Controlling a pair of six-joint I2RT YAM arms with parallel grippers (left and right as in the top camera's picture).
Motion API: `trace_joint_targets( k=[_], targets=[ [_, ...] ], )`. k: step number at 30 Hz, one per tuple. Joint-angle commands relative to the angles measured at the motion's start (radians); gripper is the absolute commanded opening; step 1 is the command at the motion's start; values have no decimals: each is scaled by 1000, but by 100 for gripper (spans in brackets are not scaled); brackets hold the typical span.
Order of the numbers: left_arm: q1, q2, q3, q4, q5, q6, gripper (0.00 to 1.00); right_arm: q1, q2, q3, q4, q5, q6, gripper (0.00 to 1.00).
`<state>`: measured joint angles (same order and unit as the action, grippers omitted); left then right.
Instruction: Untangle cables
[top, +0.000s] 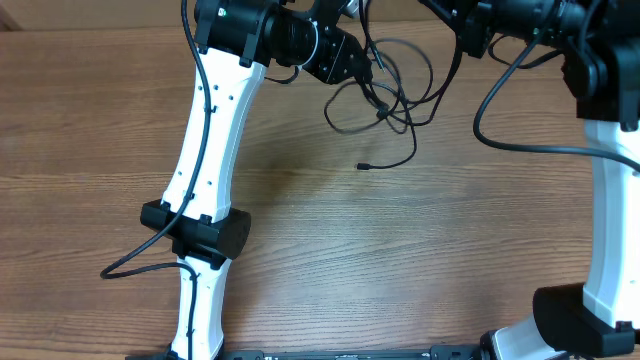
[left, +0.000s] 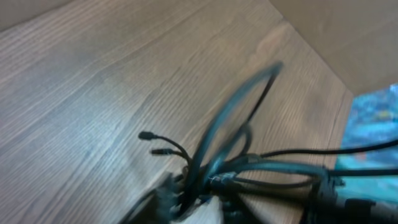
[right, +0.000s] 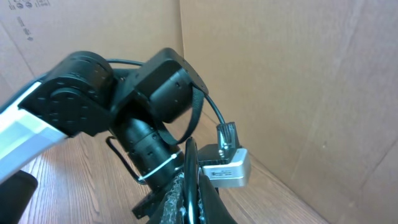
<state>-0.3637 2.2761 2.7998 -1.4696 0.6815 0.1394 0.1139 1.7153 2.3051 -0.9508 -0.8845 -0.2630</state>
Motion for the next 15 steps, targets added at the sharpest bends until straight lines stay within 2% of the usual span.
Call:
trace_joint_targets(
  k=[1,5,8,15],
  targets=[
    [8,10,-5,-1,10,14,5,-15,-39,34,3,-15,10,4],
    [30,10,-5,-35,-58,14,4,-63,-39,34,-24,-14,9,4],
    [74,10,-5,-59,-57,13,4,-124,-39,34,-59,-14,7,4],
    [195,-5,-1,-101,111,10,4,-195,-37,32,-148,-14,-56,4]
  ],
)
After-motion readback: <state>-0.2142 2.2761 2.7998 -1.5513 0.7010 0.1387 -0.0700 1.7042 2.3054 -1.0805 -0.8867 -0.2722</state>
